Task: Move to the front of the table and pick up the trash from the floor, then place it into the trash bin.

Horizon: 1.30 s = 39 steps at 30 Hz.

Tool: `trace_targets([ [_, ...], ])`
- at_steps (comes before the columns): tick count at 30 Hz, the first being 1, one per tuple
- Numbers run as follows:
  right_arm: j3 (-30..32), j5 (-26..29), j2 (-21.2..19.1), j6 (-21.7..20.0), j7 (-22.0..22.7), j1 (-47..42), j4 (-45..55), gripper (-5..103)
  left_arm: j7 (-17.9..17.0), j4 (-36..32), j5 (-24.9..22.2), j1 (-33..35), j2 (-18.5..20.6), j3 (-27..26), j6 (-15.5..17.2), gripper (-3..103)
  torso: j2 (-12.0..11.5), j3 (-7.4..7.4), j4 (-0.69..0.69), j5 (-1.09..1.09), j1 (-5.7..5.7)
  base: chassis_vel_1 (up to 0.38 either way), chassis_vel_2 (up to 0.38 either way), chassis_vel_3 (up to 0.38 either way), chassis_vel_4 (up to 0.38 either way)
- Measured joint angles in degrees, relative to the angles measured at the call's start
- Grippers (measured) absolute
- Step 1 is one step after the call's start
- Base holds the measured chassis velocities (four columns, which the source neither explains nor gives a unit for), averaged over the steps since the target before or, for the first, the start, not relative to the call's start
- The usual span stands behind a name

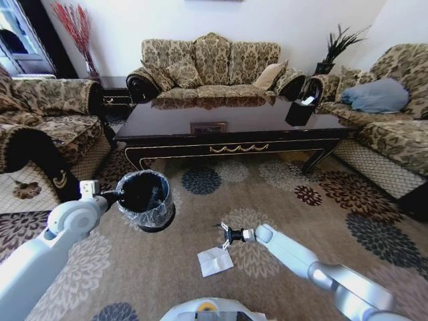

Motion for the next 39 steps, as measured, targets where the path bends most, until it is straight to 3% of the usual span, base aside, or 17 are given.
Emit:
trace_targets([
  [14, -4.8, 3.1, 1.0, -1.7, -1.0, -0.3, -5.2, 100, 1.7, 0.9, 1.5, 1.2, -0.9, -0.3, 0.0, 4, 0.0, 0.00, 0.00, -0.02, 0.00, 0.000, 0.000, 0.000, 0.000],
  [22, -4.3, 4.5, 3.5, -2.6, -8.3, 0.1, -9.4, 100, 2.1, 1.5, 2.2, 0.8, -0.7, 0.6, 0.0, 4, 0.0, 0.00, 0.02, -0.01, 0.00, 0.000, 0.000, 0.000, 0.000],
  [29, -3.9, 3.7, 4.2, -2.2, -8.1, 0.1, -10.7, 103, 2.4, 1.5, 3.3, 1.5, -0.9, 0.8, 0.0, 4, 0.0, 0.00, 0.01, -0.01, 0.00, 0.000, 0.000, 0.000, 0.000],
  [31, -3.9, 3.7, 4.2, -2.2, -8.1, 0.1, -10.7, 100, 2.4, 1.5, 3.4, 1.5, -1.0, 0.8, 0.0, 4, 0.0, 0.00, 0.01, -0.01, 0.00, 0.000, 0.000, 0.000, 0.000],
  [35, -3.7, 3.6, 4.1, -2.1, -8.2, 0.0, -10.6, 79, 2.5, 1.5, 3.7, 1.7, -1.1, 0.8, 0.0, 4, 0.0, 0.00, 0.01, -0.01, 0.00, 0.000, 0.000, 0.000, 0.000],
  [37, -3.6, 3.6, 4.1, -2.1, -8.2, 0.0, -10.6, 79, 2.5, 1.5, 3.8, 1.7, -1.1, 0.8, 0.0, 4, 0.0, 0.00, 0.01, -0.01, 0.00, 0.000, 0.000, 0.000, 0.000],
  [39, -3.4, 3.6, 3.9, -2.0, -8.5, -0.2, -10.4, 68, 2.5, 1.5, 3.9, 1.8, -1.1, 0.9, 0.0, 4, 0.0, 0.00, 0.01, -0.01, 0.00, 0.000, 0.000, 0.000, 0.000],
])
